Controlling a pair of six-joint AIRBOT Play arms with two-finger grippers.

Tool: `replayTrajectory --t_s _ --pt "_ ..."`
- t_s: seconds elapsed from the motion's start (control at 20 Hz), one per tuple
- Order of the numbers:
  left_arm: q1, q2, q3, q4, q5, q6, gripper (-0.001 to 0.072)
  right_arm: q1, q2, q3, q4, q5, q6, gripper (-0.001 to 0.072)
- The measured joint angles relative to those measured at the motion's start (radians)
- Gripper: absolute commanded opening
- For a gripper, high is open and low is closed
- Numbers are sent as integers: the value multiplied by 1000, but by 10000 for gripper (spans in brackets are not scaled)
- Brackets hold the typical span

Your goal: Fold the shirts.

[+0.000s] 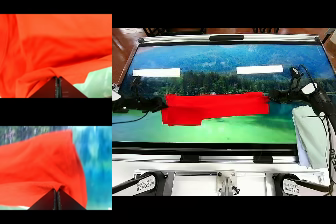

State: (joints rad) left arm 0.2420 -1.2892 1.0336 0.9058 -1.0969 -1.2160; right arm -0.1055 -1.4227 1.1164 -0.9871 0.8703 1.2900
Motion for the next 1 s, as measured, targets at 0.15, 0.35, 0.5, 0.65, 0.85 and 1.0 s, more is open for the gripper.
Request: replayTrajectory --t_s 0.15,0.35,0.5,0.65,0.85,1.0 --pt "0 -77 102 -31 10 7 32 3 -52 54 12 -42 6 56" --pt "0 -160 160 -45 13 8 32 8 -114 91 16 -58 26 57" --pt "0 -222 169 -50 18 6 33 39 -152 100 -8 -70 34 59" --pt "0 -267 173 -51 34 -31 83 74 -179 104 -63 -89 65 158" --pt "1 -289 188 -53 24 -59 458 83 -181 105 -111 -97 109 531" --pt "9 -293 226 -54 -12 -65 458 51 -154 105 -125 -67 109 628"
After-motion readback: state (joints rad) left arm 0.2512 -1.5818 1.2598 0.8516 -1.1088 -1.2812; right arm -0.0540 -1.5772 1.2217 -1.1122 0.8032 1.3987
